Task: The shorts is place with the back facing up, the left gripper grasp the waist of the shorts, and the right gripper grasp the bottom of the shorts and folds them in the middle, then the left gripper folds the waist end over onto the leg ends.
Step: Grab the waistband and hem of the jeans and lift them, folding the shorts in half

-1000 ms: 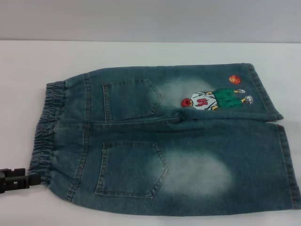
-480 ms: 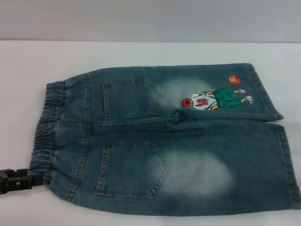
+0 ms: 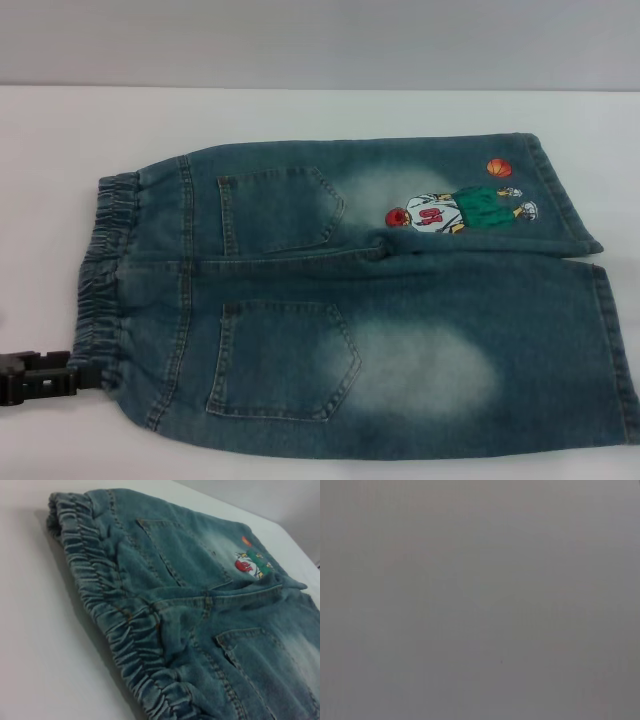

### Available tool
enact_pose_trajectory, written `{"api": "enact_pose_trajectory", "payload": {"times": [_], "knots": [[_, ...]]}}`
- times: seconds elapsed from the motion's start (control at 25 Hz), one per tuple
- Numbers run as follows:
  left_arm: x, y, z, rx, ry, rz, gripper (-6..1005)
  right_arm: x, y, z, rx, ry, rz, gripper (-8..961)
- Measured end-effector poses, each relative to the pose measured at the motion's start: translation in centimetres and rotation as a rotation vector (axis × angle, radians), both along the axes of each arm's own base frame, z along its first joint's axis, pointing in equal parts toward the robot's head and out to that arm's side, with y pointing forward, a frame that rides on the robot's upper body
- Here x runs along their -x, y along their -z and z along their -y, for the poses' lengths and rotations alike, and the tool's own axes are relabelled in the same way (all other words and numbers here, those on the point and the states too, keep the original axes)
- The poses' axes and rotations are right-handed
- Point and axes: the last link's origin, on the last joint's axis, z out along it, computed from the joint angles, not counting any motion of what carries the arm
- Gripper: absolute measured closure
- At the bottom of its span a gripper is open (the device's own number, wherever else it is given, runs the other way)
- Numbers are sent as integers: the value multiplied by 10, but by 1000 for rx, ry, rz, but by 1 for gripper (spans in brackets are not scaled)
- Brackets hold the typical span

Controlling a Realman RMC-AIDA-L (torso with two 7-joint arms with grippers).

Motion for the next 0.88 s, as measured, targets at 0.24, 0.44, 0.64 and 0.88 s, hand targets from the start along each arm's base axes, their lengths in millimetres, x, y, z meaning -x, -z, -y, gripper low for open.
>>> {"api": "enact_pose_trajectory", "payload": {"times": [0.24, 0.44, 0.64, 0.88], "knots": [[-1, 0, -2, -2, 4, -2, 153, 0, 0, 1, -1, 0, 0, 273], [3, -2, -1, -3, -4, -19, 153, 0, 0, 1, -2, -1, 1, 273], [6, -5, 0, -10, -25, -29, 153, 1, 0, 0, -2, -4, 1, 274], [9, -6, -1, -10, -39, -40, 153, 1, 0, -1, -3, -5, 1, 273]]}}
